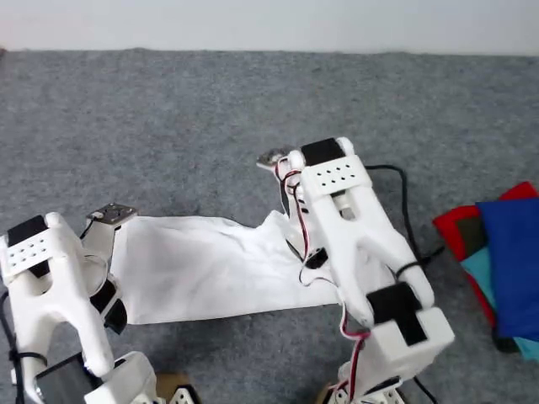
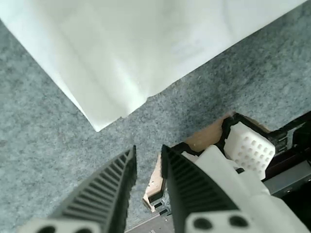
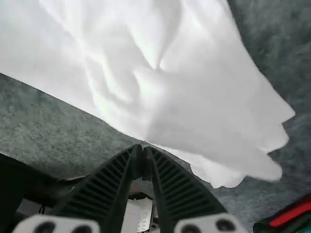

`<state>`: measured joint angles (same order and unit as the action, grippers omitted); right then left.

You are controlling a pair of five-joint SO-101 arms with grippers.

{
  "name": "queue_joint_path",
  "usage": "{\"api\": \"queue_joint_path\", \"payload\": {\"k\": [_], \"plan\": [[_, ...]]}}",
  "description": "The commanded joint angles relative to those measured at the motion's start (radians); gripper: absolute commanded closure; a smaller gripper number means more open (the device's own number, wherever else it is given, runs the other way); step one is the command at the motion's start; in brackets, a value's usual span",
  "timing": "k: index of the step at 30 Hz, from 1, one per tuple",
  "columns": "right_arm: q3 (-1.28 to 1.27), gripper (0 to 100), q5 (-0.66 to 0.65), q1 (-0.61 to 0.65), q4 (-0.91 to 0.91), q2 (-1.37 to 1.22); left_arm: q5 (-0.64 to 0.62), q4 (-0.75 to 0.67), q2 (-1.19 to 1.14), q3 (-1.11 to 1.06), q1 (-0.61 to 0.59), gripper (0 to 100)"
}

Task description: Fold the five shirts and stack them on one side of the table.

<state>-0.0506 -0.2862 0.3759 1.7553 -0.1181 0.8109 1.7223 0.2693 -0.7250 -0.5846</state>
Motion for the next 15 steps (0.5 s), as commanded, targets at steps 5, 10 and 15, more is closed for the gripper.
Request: {"api": "queue_joint_path", "payload": {"k": [5, 10, 15], "plan": [[-0.014, 99.0, -0.011, 0.004, 0.013, 0.047, -0.003, 0.023, 0.031, 0.008, -0.002, 92], [-0.043, 99.0, -0.012, -0.004, 0.036, 0.061, -0.005, 0.035, 0.031, 0.079, 0.092, 92], [-0.034, 99.0, -0.012, -0.002, 0.001, 0.067, -0.014, 0.035, 0.025, 0.171, 0.333, 92]]}}
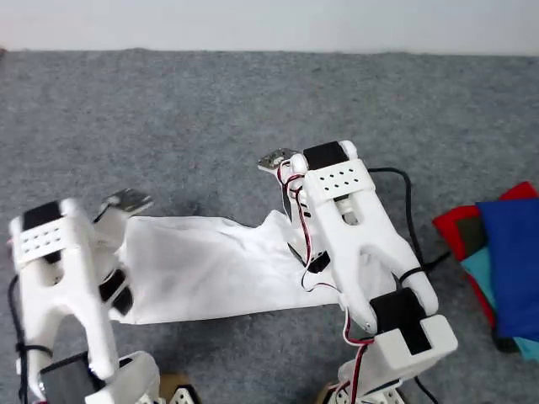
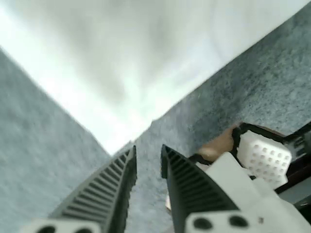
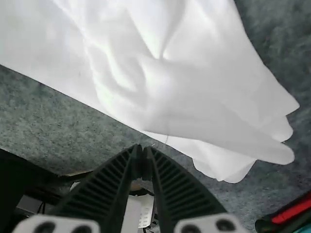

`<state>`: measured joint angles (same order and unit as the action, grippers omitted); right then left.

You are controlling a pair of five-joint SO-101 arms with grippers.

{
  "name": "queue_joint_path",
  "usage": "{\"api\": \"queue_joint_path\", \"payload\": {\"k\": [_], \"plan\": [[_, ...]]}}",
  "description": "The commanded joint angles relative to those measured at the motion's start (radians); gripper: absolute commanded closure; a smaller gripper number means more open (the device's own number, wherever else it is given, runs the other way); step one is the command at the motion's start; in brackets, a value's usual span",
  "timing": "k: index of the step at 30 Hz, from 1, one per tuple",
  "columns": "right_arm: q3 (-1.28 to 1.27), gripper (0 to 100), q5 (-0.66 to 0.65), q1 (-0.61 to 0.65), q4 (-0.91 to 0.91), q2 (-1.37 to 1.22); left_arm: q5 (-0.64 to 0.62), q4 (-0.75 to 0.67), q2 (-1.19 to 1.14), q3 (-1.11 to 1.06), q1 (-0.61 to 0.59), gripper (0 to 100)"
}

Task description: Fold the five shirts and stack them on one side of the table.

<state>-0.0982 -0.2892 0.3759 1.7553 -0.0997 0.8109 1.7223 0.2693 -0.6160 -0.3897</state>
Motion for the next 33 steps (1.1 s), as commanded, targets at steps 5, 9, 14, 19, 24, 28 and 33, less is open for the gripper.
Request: {"api": "queue_joint_path", "payload": {"k": [5, 9, 14, 19, 24, 28, 33], "plan": [[0.061, 99.0, -0.008, -0.030, -0.039, 0.039, -0.057, 0.018, 0.023, 0.116, 0.327, 92], [0.118, 98.9, -0.008, -0.053, -0.081, 0.038, -0.097, -0.075, -0.064, 0.122, 0.396, 92], [0.138, 86.5, -0.008, -0.059, -0.159, 0.038, -0.104, -0.166, -0.339, 0.170, 0.350, 92], [0.140, 71.3, -0.006, -0.058, -0.248, 0.031, -0.104, -0.161, -0.608, 0.406, 0.250, 92], [0.143, 72.4, -0.008, -0.053, -0.312, -0.065, -0.103, -0.100, -0.764, 0.604, 0.196, 94], [0.245, 72.3, -0.008, -0.051, -0.286, -0.188, -0.103, -0.080, -0.821, 0.665, 0.192, 94], [0.560, 72.2, -0.020, -0.025, -0.154, -0.392, -0.101, -0.086, -0.835, 0.667, 0.196, 94]]}}
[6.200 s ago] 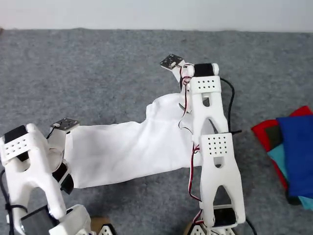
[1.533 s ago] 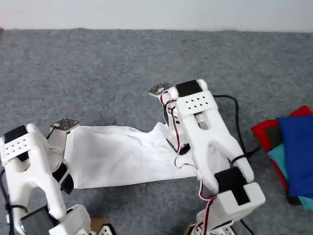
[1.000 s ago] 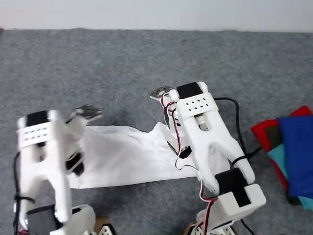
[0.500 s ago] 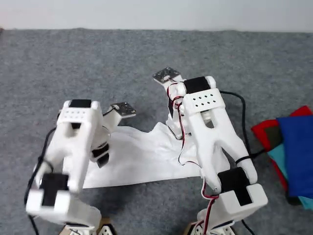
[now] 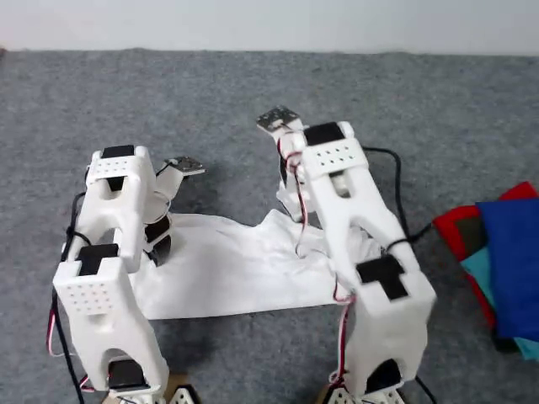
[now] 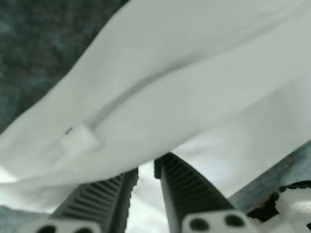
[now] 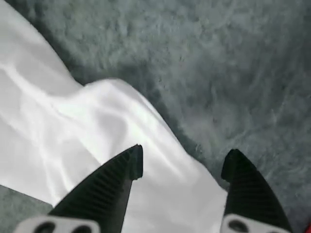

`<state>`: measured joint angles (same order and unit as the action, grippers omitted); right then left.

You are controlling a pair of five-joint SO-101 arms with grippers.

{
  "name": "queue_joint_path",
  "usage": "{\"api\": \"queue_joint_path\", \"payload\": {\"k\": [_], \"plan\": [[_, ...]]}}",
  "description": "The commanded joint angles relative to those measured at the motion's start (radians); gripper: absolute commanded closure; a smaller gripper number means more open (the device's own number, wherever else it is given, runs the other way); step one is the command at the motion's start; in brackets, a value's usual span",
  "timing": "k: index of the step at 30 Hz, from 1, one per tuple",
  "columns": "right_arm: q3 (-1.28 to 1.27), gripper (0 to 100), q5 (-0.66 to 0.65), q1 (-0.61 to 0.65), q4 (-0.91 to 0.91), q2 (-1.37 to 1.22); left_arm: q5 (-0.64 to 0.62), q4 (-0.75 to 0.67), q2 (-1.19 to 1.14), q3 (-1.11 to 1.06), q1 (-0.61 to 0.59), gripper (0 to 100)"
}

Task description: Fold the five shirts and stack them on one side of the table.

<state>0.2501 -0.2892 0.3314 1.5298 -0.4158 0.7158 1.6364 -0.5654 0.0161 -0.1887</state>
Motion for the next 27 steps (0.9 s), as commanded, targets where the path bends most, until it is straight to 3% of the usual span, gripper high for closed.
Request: {"api": "queue_joint_path", "payload": {"k": [1, 8, 19, 25, 27], "plan": [[0.281, 72.3, -0.040, 0.028, 0.099, -0.127, -0.006, -0.006, 0.000, 0.035, -0.005, 94], [0.635, 72.4, -0.081, 0.077, 0.274, -0.437, -0.006, -0.009, 0.000, 0.035, -0.006, 94], [0.402, 72.4, -0.084, 0.237, 0.271, -0.268, -0.006, -0.005, 0.003, 0.031, -0.009, 94], [0.334, 73.1, -0.086, 0.179, 0.265, -0.309, -0.006, 0.017, 0.009, 0.033, -0.009, 94], [0.336, 79.6, -0.086, 0.147, 0.265, -0.328, -0.006, 0.017, 0.009, 0.033, -0.009, 94]]}}
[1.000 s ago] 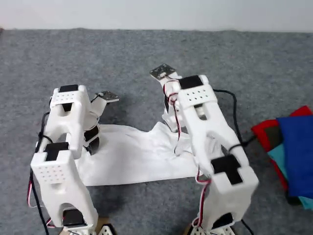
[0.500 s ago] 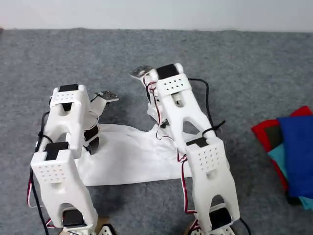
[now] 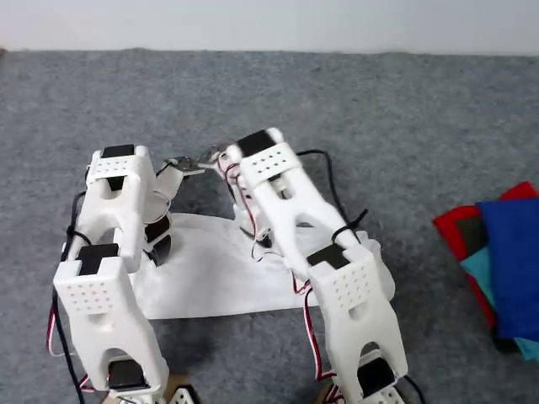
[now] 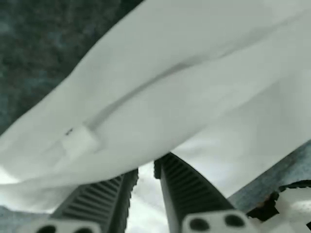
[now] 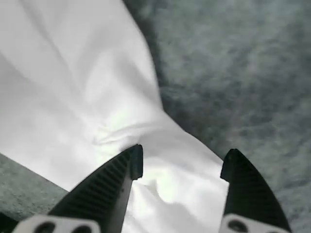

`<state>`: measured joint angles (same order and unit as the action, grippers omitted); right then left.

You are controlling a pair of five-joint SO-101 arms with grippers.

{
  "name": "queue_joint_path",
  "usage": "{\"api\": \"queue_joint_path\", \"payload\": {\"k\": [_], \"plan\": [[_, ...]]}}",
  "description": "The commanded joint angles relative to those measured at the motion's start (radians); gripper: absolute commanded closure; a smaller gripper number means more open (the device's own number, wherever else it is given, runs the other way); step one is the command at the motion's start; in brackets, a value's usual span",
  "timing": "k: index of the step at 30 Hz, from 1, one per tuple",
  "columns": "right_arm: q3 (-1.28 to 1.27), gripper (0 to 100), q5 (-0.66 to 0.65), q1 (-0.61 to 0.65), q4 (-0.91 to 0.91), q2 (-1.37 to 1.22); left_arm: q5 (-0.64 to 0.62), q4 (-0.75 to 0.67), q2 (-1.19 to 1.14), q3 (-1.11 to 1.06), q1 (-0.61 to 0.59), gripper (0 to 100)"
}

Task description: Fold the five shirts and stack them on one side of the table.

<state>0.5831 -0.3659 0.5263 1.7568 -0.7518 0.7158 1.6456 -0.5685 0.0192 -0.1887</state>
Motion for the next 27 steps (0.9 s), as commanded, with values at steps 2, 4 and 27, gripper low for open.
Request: {"api": "queue_joint_path", "payload": {"k": [2, 4, 27], "plan": [[0.012, 91.3, -0.009, -0.071, 0.036, 0.002, -0.006, 0.008, 0.012, 0.028, -0.009, 94], [0.035, 99.8, -0.009, -0.085, 0.038, 0.002, -0.006, 0.008, 0.012, 0.028, -0.009, 94], [-0.219, 98.9, -0.008, -0.065, 0.042, 0.275, -0.006, 0.000, 0.003, 0.028, -0.003, 94]]}}
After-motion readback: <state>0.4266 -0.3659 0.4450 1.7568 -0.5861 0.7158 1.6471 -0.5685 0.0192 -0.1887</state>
